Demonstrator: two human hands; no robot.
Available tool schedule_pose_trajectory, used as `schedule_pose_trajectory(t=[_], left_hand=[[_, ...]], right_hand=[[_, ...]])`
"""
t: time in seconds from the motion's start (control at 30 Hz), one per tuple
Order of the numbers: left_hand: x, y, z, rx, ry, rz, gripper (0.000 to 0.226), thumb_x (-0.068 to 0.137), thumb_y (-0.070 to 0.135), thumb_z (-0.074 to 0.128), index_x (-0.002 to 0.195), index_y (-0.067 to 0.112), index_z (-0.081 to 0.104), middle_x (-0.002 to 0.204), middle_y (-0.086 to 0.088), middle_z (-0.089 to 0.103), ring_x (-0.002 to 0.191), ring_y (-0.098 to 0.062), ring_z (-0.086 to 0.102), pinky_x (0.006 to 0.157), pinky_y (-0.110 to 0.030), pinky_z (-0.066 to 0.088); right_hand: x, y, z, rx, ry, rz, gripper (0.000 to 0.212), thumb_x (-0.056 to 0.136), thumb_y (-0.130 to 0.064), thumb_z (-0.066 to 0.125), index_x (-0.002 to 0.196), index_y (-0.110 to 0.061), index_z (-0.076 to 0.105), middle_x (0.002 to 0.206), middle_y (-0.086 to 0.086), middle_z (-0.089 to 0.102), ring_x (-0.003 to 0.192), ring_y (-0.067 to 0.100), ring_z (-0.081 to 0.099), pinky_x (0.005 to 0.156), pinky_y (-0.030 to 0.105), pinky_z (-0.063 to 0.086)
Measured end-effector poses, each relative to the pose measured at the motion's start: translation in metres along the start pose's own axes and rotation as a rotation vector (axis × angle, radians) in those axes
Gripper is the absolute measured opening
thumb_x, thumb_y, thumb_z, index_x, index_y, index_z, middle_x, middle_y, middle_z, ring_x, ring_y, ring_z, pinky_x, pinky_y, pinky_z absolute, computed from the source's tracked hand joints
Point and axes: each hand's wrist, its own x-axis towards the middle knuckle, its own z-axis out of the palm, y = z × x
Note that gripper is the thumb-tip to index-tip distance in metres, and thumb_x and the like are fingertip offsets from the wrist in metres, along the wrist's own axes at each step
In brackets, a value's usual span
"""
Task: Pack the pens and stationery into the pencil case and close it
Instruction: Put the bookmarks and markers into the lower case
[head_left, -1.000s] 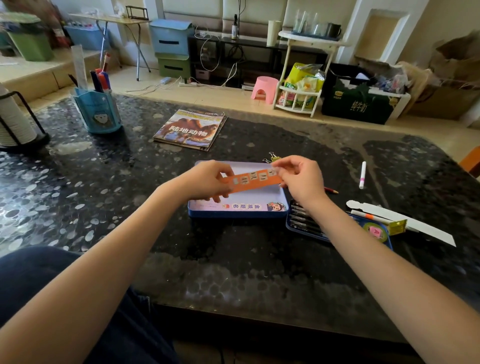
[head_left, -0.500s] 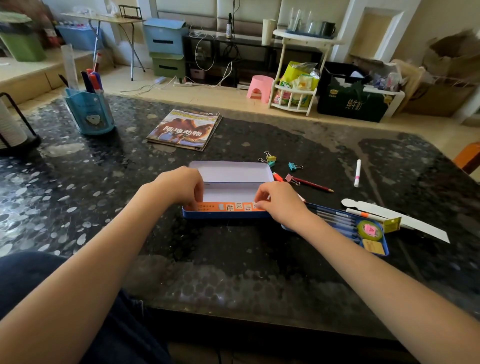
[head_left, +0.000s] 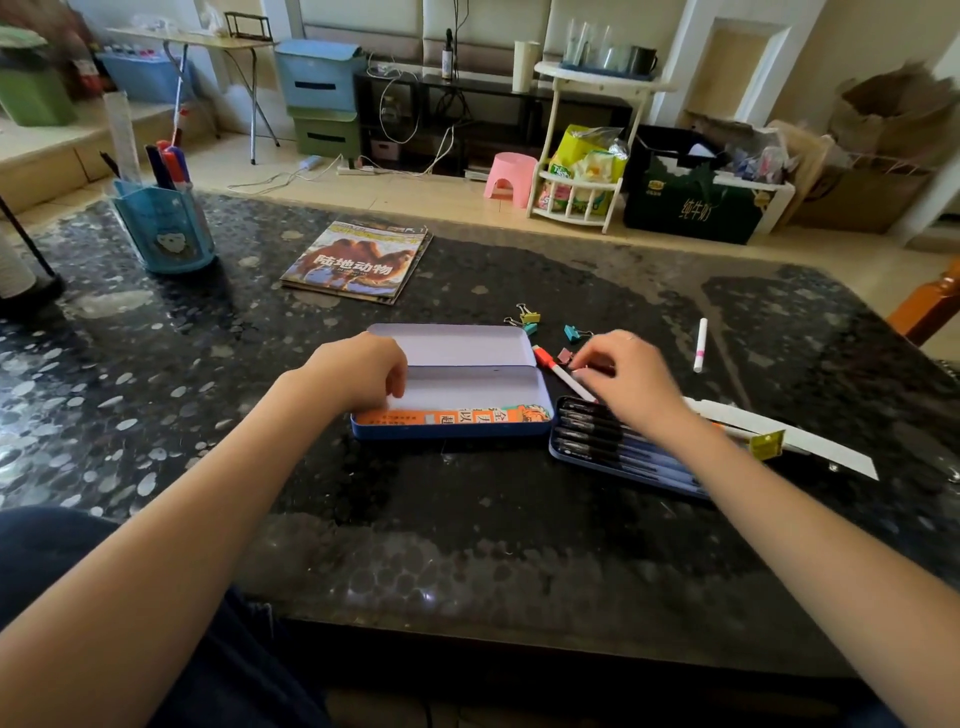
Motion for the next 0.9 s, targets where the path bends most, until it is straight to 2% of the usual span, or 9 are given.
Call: schedule_pose_trajectory(t=[0.1,0.23,0.3,0.4,0.47,0.6,0.73,0.8,0.9], left_hand=[[0.001,0.011,0.001,0.004,0.038,0.06,0.018,0.08,0.011,0.065,0.09,0.026,0.065,0.093,0.009,0.064,0.087,-0.012,0.058,0.069,-0.027,0.047],[-0.003,0.04,-0.001,-0.034,0.126,0.206,0.017,0.083,0.013,0.061,0.09,0.027,0.066,0.088,0.012,0.063,0.085,-0.009,0.057,0.067,-0.026,0.046],[-0.007,0.056,-0.001,-0.037,0.151,0.273,0.017,0.083,0.015,0.06,0.09,0.029,0.066,0.084,0.015,0.06,0.084,-0.009,0.056,0.07,-0.03,0.05],[-0.011,0.07,0.005,-0.009,0.132,0.316,0.015,0.084,0.017,0.059,0.092,0.029,0.065,0.09,0.014,0.063,0.085,-0.007,0.05,0.074,-0.029,0.047],[-0.013,0.074,0.01,0.004,0.115,0.325,0.017,0.085,0.017,0.058,0.095,0.028,0.066,0.096,0.013,0.066,0.085,-0.005,0.046,0.072,-0.026,0.042],[-0.017,0.075,0.015,-0.055,0.094,0.332,0.016,0.084,0.018,0.061,0.096,0.028,0.065,0.098,0.011,0.066,0.081,-0.005,0.05,0.069,-0.024,0.04],[-0.011,0.076,0.018,-0.247,0.097,0.38,0.02,0.081,0.015,0.067,0.092,0.031,0.06,0.089,0.011,0.065,0.078,-0.008,0.059,0.075,-0.028,0.05],[-0.008,0.079,0.02,-0.391,0.149,0.411,0.035,0.079,0.013,0.07,0.107,0.03,0.057,0.095,0.009,0.062,0.081,-0.009,0.061,0.075,-0.025,0.048],[-0.01,0.08,0.021,-0.449,0.23,0.484,0.078,0.078,0.019,0.073,0.14,0.038,0.03,0.127,0.007,0.045,0.107,-0.009,0.053,0.088,-0.023,0.042]], right_hand=[[-0.002,0.046,-0.031,-0.161,-0.016,0.197,0.02,0.085,-0.02,0.067,0.105,-0.02,0.066,0.11,0.004,0.064,0.104,0.023,0.058,0.09,0.038,0.047],[-0.017,0.088,-0.045,-0.433,-0.32,0.43,0.049,0.093,-0.035,0.054,0.138,-0.018,0.043,0.14,0.009,0.049,0.125,0.027,0.049,0.099,0.045,0.044],[-0.026,0.095,-0.041,-0.434,-0.346,0.432,0.041,0.096,-0.034,0.048,0.134,-0.017,0.047,0.133,0.009,0.054,0.117,0.027,0.053,0.095,0.044,0.046],[-0.032,0.094,-0.037,-0.349,-0.232,0.372,0.023,0.095,-0.024,0.049,0.116,-0.018,0.057,0.116,0.008,0.061,0.099,0.026,0.06,0.082,0.041,0.05],[-0.032,0.09,-0.036,-0.303,-0.171,0.348,0.015,0.092,-0.02,0.055,0.107,-0.019,0.057,0.112,0.007,0.061,0.098,0.025,0.059,0.081,0.041,0.05],[-0.036,0.08,-0.041,-0.454,-0.072,0.143,0.006,0.091,-0.018,0.055,0.095,-0.022,0.052,0.099,0.002,0.063,0.095,0.023,0.06,0.083,0.039,0.048],[-0.038,0.05,-0.043,-0.516,0.06,-0.307,0.018,0.086,-0.001,0.055,0.089,-0.02,0.057,0.083,0.001,0.065,0.091,0.025,0.06,0.091,0.039,0.042],[-0.04,0.023,-0.04,-0.413,0.098,-0.513,0.024,0.075,0.008,0.061,0.085,-0.014,0.062,0.075,0.005,0.065,0.082,0.029,0.061,0.083,0.04,0.046],[-0.049,-0.014,-0.029,-0.13,0.061,-0.648,0.02,0.072,0.008,0.059,0.081,-0.008,0.066,0.08,0.008,0.067,0.081,0.029,0.063,0.075,0.037,0.051]])
